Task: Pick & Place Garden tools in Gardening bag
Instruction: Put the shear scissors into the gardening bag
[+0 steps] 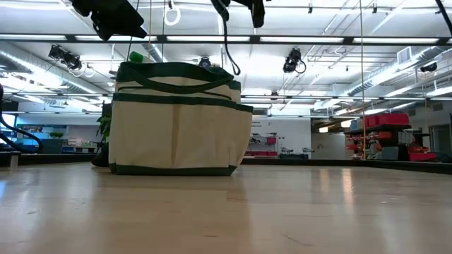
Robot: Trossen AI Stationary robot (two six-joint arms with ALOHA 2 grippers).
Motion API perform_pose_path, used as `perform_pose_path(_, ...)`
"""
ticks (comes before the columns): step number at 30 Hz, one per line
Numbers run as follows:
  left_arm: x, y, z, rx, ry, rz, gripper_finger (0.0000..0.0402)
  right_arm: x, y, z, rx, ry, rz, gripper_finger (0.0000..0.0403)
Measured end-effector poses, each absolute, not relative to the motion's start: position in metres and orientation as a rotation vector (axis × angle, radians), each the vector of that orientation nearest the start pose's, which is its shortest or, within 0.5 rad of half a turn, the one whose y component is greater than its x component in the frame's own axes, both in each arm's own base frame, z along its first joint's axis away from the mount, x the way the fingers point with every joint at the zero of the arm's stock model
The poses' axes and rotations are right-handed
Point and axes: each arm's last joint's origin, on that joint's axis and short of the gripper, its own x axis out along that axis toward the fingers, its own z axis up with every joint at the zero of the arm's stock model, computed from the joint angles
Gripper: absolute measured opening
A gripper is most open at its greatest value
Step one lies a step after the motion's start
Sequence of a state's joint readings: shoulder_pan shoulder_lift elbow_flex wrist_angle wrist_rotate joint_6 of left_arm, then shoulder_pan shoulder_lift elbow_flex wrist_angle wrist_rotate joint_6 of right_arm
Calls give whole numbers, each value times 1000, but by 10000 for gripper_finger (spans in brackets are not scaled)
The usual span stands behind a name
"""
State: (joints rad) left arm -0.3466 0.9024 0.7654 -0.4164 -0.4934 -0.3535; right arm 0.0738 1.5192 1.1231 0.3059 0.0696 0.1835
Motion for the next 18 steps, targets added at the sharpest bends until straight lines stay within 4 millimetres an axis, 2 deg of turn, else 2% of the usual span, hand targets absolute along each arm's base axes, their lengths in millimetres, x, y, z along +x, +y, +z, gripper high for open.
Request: perform_pose_path(18, 180, -50, 288, -120, 472, 229, 174, 354, 21, 321, 126, 47, -34, 45)
